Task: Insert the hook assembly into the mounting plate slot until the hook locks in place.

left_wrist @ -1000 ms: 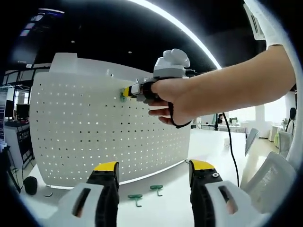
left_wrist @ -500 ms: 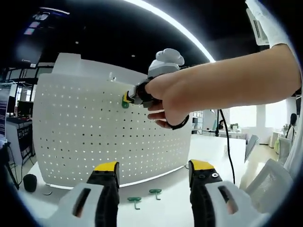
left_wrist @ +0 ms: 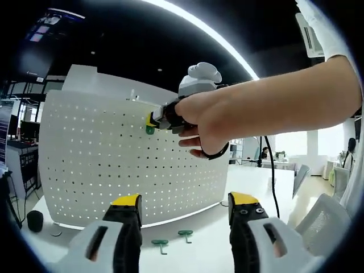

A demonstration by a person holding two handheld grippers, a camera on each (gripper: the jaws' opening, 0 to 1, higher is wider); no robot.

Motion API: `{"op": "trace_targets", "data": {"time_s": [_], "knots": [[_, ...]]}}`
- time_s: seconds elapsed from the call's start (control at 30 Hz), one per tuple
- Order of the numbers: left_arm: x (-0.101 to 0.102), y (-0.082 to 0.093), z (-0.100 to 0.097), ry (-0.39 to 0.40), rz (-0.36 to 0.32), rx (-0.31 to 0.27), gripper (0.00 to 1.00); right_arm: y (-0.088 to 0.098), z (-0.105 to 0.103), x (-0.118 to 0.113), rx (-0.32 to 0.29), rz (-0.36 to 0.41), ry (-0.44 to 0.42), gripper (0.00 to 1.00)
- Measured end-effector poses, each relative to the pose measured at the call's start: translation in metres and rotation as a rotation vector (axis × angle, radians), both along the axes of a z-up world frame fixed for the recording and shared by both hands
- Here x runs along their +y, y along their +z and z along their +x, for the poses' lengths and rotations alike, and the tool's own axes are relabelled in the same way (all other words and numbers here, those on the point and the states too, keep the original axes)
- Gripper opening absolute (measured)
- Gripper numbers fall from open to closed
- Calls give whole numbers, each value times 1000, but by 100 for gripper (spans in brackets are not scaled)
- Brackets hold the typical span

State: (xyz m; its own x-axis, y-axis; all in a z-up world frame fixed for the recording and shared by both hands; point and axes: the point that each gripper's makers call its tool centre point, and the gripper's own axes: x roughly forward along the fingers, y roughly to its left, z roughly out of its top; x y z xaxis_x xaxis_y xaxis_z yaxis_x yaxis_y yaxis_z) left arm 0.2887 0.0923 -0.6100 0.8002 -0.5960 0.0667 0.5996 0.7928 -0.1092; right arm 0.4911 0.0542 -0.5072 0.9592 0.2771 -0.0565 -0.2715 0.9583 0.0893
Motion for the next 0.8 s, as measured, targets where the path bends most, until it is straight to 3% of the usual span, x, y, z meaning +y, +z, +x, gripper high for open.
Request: {"op": "trace_targets", "data": {"time_s": [0.07,0.13,0.37,0.8], "knots": [[1,0,0,4,7,0,64,-1,-1,1,-1,38,30,26],[2,-1,1,7,12,2,64,-3,-3,-1,4,26,38,28],[2,0,0,8,25,3,64,6,-10,-1,-41,117,121,41],[-1,1,2,-2,59,6,64,9,-17,-10,-70,109,202,39]]}}
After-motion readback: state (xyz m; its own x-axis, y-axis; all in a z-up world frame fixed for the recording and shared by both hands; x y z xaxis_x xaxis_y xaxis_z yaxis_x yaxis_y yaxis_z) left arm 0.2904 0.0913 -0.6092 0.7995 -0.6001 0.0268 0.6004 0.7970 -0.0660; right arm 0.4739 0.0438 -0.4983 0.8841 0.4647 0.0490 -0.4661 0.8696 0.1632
